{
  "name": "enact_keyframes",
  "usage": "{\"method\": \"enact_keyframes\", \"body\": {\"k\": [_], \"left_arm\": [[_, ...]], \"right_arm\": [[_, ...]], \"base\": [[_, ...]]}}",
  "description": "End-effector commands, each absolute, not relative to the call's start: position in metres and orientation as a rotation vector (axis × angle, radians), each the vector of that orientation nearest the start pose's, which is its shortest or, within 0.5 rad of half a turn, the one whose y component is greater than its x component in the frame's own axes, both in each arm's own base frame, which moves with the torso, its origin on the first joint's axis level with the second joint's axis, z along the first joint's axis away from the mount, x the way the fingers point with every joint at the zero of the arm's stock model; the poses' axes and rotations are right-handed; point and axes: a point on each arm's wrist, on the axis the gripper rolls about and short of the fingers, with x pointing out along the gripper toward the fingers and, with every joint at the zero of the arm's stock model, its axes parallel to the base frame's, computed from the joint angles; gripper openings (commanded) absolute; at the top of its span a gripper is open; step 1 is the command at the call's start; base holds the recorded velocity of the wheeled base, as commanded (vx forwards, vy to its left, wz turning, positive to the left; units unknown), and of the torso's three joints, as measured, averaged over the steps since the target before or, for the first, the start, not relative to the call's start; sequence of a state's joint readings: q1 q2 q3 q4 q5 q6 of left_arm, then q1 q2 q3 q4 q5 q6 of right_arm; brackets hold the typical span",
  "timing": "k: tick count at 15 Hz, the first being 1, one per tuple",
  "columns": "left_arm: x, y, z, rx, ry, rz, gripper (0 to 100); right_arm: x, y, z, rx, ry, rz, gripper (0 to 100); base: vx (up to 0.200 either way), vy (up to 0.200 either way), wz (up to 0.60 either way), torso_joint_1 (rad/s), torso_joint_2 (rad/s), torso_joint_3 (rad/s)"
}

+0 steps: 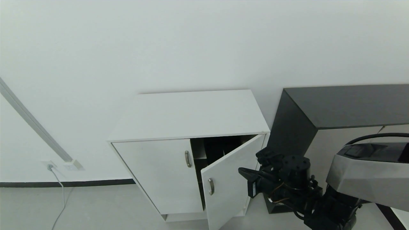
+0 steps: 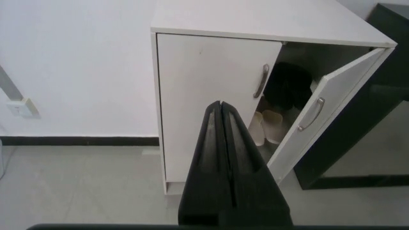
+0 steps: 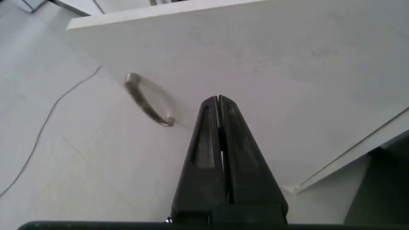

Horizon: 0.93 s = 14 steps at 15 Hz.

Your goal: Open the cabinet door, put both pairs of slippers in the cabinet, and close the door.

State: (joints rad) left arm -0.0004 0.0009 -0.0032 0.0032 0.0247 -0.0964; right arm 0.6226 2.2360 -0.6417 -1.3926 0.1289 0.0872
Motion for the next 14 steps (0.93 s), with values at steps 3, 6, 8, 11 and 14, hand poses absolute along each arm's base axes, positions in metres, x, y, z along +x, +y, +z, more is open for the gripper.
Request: {"method": "enact_keyframes", "body": {"k": [3, 6, 8, 11, 14], "left_arm": [[-0.023, 0.001, 0.076, -0.097, 0.000, 0.025, 0], [-0.023, 0.001, 0.076, -0.097, 0.000, 0.026, 0], [-0.023, 0.001, 0.076, -0.097, 0.000, 0.025, 0], [-0.023, 0.001, 0.076, -0.098, 0.000, 0.026, 0], [-0.023, 0.001, 0.076, -0.098, 0.000, 0.026, 0]], "right_arm": [[0.310, 0.220, 0.047, 0.043, 0.225, 0.699, 0], [0.319, 0.226, 0.053, 0.048, 0.215, 0.698, 0], [0.326, 0.228, 0.054, 0.049, 0.214, 0.692, 0], [0.336, 0.229, 0.055, 0.050, 0.215, 0.679, 0], [0.348, 0.232, 0.053, 0.054, 0.201, 0.670, 0]], "base": [[0.000, 0.000, 0.00, 0.000, 0.00, 0.000], [0.000, 0.000, 0.00, 0.000, 0.00, 0.000], [0.000, 0.000, 0.00, 0.000, 0.00, 0.000], [0.000, 0.000, 0.00, 0.000, 0.00, 0.000], [0.000, 0.000, 0.00, 0.000, 0.00, 0.000]]}}
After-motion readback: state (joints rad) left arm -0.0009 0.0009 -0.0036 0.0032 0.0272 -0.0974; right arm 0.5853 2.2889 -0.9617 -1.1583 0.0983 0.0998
